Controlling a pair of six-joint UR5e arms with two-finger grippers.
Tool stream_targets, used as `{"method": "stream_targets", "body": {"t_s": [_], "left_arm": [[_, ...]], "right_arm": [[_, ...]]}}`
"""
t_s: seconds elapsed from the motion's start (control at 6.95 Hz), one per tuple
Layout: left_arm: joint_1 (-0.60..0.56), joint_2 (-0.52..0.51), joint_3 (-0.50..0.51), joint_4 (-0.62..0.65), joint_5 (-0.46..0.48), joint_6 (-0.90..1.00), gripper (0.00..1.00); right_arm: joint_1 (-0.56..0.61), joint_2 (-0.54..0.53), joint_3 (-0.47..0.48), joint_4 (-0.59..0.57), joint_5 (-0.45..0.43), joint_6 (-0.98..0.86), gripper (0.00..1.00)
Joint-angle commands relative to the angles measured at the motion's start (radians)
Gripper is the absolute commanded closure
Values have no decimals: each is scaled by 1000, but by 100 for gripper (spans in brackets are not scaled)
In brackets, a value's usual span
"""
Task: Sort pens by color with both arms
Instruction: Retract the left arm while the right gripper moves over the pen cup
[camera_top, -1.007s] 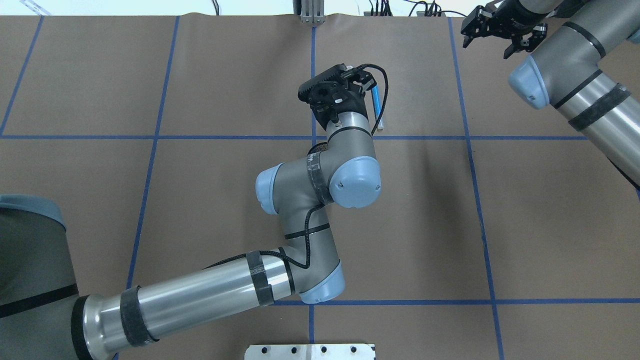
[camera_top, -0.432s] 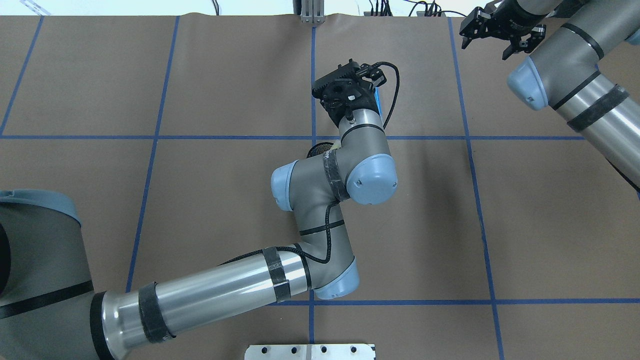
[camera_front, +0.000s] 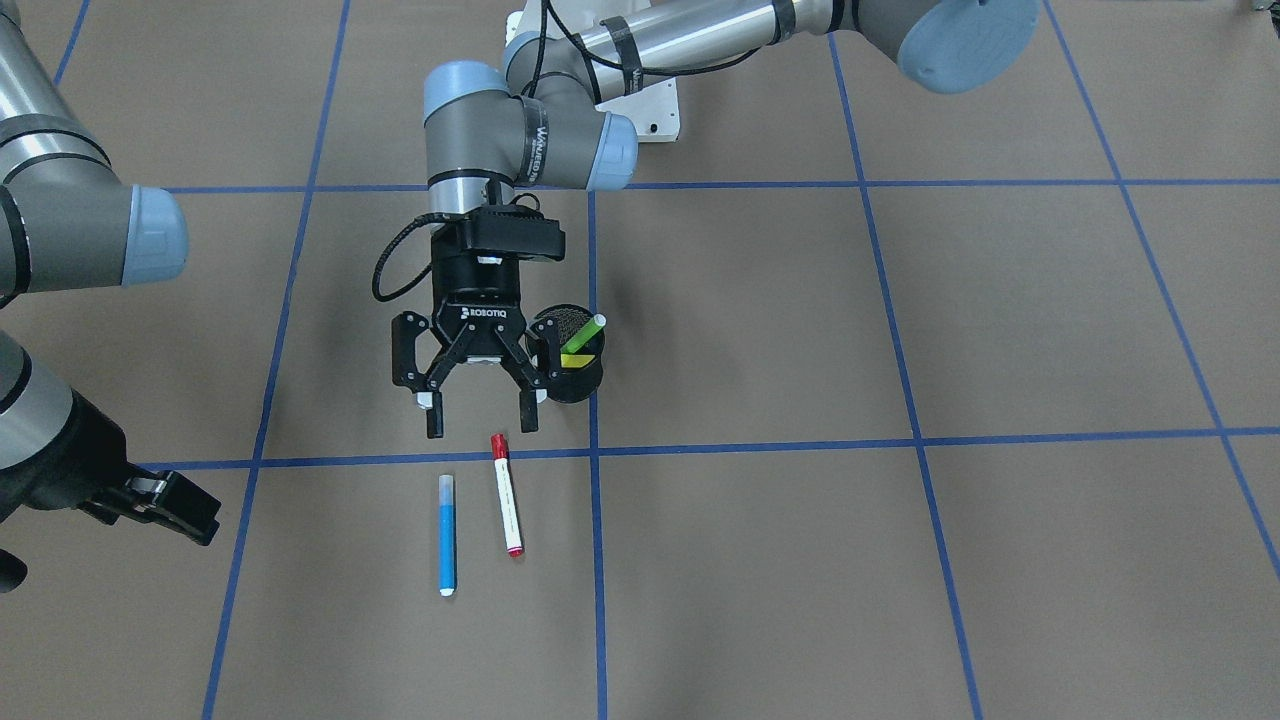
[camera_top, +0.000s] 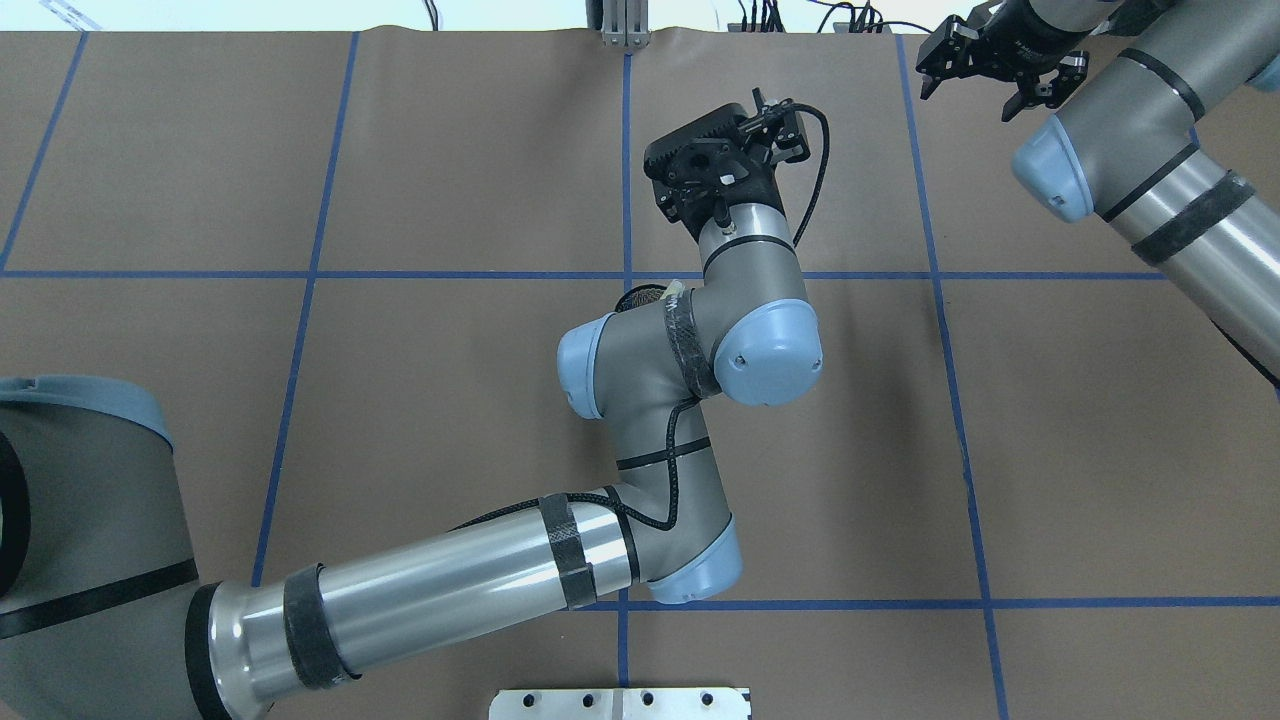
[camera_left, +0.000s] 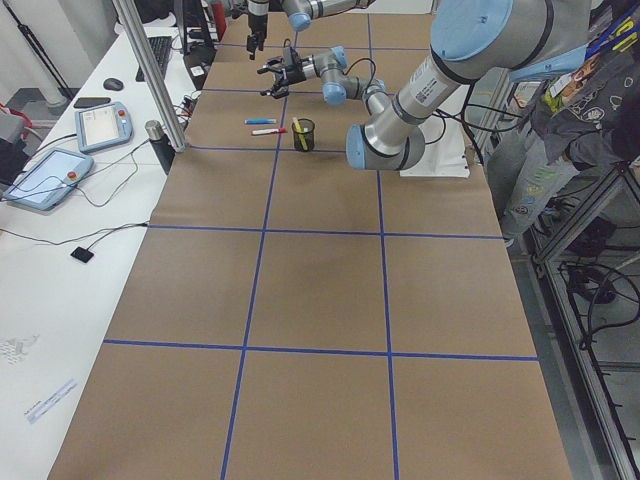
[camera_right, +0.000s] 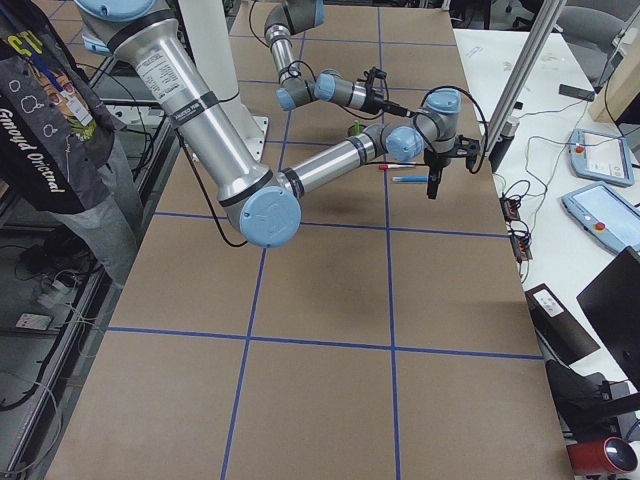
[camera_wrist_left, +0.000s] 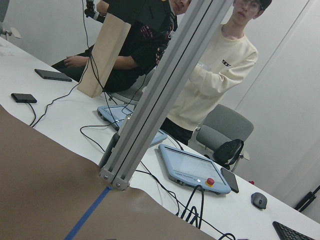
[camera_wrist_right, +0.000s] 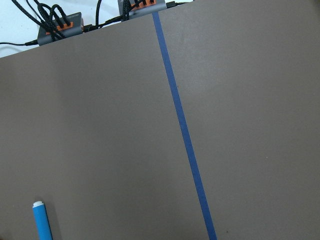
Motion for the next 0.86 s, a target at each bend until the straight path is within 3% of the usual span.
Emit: {"method": "stream_targets", "body": {"t_s": [0.0, 0.29, 0.43, 0.58, 0.72], "left_arm": [[-21, 58, -184, 3, -130, 222, 1], [-96, 209, -415, 145, -453, 237, 1], [-165, 315, -597, 330, -721, 238, 1], [-261, 380, -697, 436, -960, 264, 1], [-350, 409, -724, 509, -1148, 340, 1]], "right_arm": [[-4, 4, -7, -4, 10, 6, 0], [-80, 95, -18, -7, 10, 128, 0], [-122, 152, -17, -6, 10, 118, 0], [-154, 184, -6, -3, 3, 115, 0], [-212, 191, 43, 2, -25, 112, 0]]}}
